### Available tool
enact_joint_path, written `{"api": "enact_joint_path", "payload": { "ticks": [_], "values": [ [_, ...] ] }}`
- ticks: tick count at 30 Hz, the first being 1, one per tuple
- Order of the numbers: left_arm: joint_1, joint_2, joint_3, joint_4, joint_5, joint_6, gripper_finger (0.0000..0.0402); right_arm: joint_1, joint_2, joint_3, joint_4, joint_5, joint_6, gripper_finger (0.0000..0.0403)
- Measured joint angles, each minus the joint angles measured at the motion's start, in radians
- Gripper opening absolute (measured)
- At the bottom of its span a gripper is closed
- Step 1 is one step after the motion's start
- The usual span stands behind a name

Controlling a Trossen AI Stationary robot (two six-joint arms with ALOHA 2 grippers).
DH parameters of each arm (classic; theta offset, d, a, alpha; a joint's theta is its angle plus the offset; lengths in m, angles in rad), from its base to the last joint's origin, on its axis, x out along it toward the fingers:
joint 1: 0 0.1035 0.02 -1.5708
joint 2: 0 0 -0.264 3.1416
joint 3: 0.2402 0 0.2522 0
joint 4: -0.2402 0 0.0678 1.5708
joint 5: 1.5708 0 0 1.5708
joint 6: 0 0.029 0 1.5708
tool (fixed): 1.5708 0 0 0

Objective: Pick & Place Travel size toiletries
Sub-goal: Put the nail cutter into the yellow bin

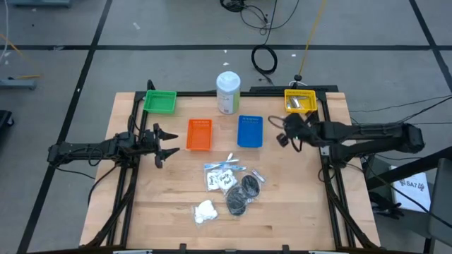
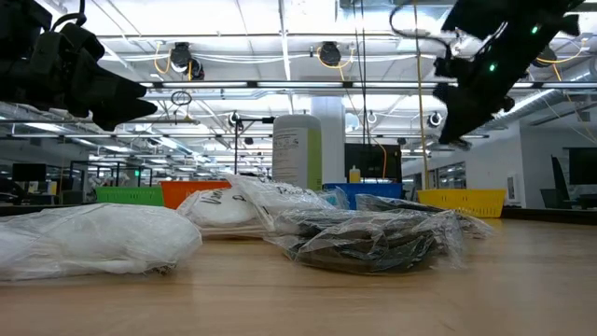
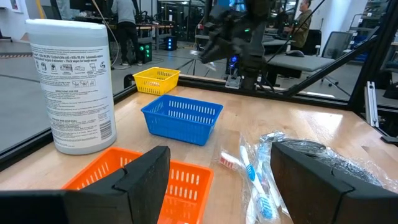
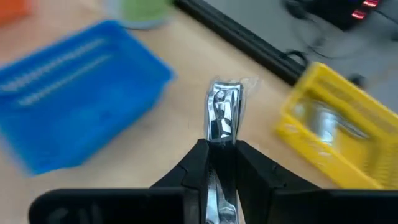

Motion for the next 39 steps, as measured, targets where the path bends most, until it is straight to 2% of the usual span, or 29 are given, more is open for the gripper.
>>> {"api": "enact_joint_path", "payload": {
  "ticks": [4,11,17,25,39],
  "values": [
    [0.000,0.000,0.000,0.000,0.000,0.000,0.0274,-0.179,-0.001,-0.056,0.070,-0.001,-0.095,0.0048],
    [0.000,0.000,0.000,0.000,0.000,0.000,0.0274,-0.517,-0.001,-0.150,0.344,-0.010,-0.311,0.0048],
    [0.000,0.000,0.000,0.000,0.000,0.000,0.0274,-0.712,0.001,-0.204,0.529,-0.173,-0.390,0.0048],
    [0.000,0.000,0.000,0.000,0.000,0.000,0.0274,-0.720,0.032,-0.222,0.669,-0.187,-0.420,0.0061],
    [0.000,0.000,0.000,0.000,0.000,0.000,0.0274,-0.733,0.064,-0.222,0.681,-0.189,-0.418,0.0169]
  ]
}}
